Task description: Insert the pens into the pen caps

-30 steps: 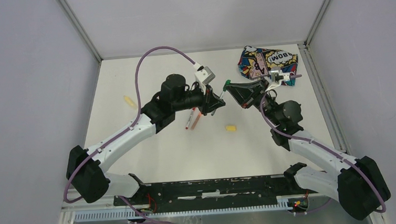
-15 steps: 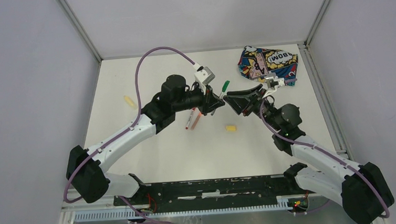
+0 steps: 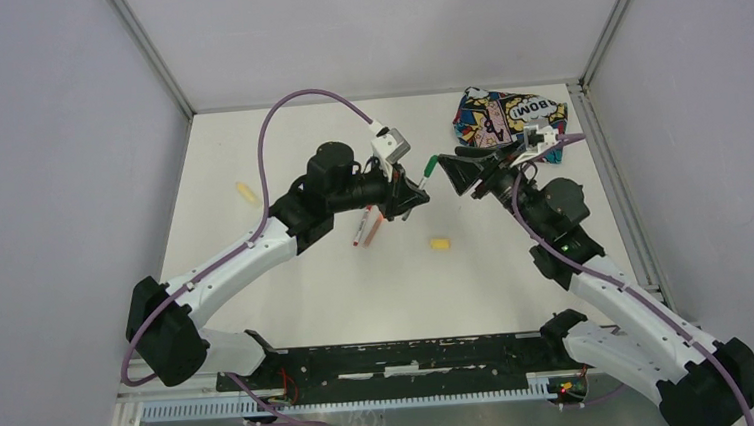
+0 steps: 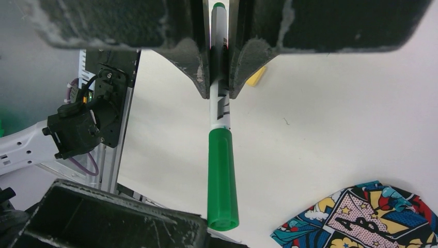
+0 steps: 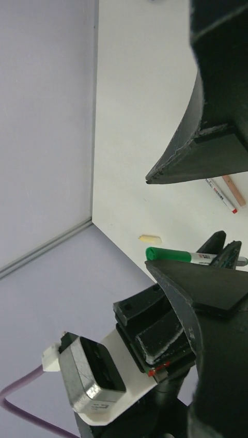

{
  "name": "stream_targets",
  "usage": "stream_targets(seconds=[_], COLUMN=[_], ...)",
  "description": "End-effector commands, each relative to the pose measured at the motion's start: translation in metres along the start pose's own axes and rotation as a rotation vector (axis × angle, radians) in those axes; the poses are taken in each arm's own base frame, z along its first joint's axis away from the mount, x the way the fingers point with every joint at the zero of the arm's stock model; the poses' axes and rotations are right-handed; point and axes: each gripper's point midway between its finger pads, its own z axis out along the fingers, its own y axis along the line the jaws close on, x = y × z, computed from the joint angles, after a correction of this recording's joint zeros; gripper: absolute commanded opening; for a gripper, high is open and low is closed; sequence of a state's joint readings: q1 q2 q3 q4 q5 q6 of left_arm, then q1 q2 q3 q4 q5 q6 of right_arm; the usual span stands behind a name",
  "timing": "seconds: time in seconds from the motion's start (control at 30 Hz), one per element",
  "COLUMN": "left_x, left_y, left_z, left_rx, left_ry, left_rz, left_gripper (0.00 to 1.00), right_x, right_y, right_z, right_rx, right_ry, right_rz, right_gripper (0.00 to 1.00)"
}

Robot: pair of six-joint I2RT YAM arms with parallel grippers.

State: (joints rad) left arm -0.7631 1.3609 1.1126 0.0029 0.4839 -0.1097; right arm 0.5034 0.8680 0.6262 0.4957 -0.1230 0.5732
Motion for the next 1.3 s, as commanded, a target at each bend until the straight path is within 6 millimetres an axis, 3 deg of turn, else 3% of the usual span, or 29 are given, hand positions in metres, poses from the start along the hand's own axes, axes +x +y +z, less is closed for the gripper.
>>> stream_targets(seconds=[0.0, 0.23, 0.37, 0.87, 1.1, 1.2, 1.27], left_x=[-0.028, -0.027, -0.026, -0.027, -0.027, -0.029, -0.031], left_y=[-0.014, -0.016, -0.016, -0.016, -0.01, -0.01, -0.009], left_z=[-0.008, -0.008, -0.008, -0.008, -0.007, -0.008, -0.009], left_rx=[0.063, 0.072, 0.073, 0.071, 0.039, 0.032, 0.022], left_ry=[-0.077, -0.074, -0.07, -0.071, -0.074, -0.084, -0.097], left_rz=[0.103, 0.108, 0.107, 0.108, 0.09, 0.083, 0.078], left_gripper=[0.02, 0.02, 0.02, 0.02, 0.02, 0.02, 0.02], right_x=[-0.024, -0.033, -0.029, -0.012, 0.018, 0.033, 0.045], right_y=[0.0, 0.037, 0.046, 0.043, 0.027, 0.027, 0.028], right_z=[0.007, 0.023, 0.029, 0.032, 0.027, 0.024, 0.022], right_rx=[0.044, -0.142, -0.196, -0.205, -0.184, -0.215, -0.234], right_ry=[-0.045, -0.029, 0.009, 0.051, 0.109, 0.142, 0.172], right_rz=[-0.02, -0.019, -0.016, 0.012, -0.002, 0.008, 0.02], right_gripper=[0.61, 0.6, 0.56, 0.27, 0.13, 0.02, 0.0])
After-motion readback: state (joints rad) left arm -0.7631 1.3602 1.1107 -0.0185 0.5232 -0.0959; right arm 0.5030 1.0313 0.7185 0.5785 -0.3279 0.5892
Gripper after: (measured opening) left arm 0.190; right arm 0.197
